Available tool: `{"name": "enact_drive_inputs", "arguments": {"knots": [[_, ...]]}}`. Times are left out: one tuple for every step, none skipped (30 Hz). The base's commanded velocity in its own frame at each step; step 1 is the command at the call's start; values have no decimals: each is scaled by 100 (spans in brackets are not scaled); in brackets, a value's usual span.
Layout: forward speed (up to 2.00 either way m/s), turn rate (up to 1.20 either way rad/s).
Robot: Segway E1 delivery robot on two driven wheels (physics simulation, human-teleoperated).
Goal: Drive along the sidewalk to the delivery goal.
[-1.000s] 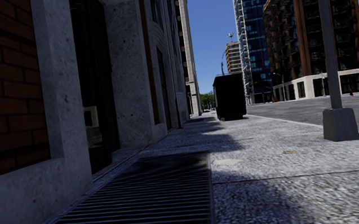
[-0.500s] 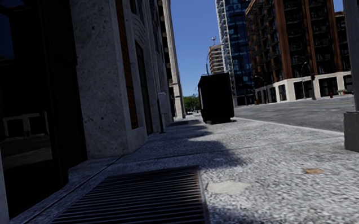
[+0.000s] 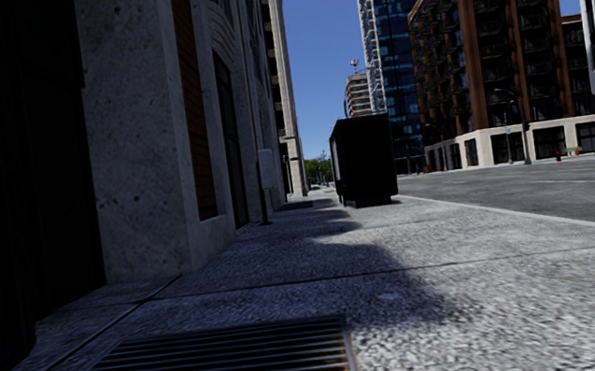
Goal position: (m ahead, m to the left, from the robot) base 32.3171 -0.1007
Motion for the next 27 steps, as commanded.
{"name": "enact_drive_inputs", "arguments": {"knots": [[199, 0], [199, 0], [199, 0], [199, 0], [199, 0], [199, 0], [199, 0], [199, 0], [199, 0], [199, 0], [199, 0], [199, 0], [199, 0], [199, 0], [199, 0], [199, 0], [199, 0], [199, 0], [199, 0], [199, 0], [199, 0], [199, 0], [199, 0], [199, 0], [199, 0], [199, 0], [199, 0]]}}
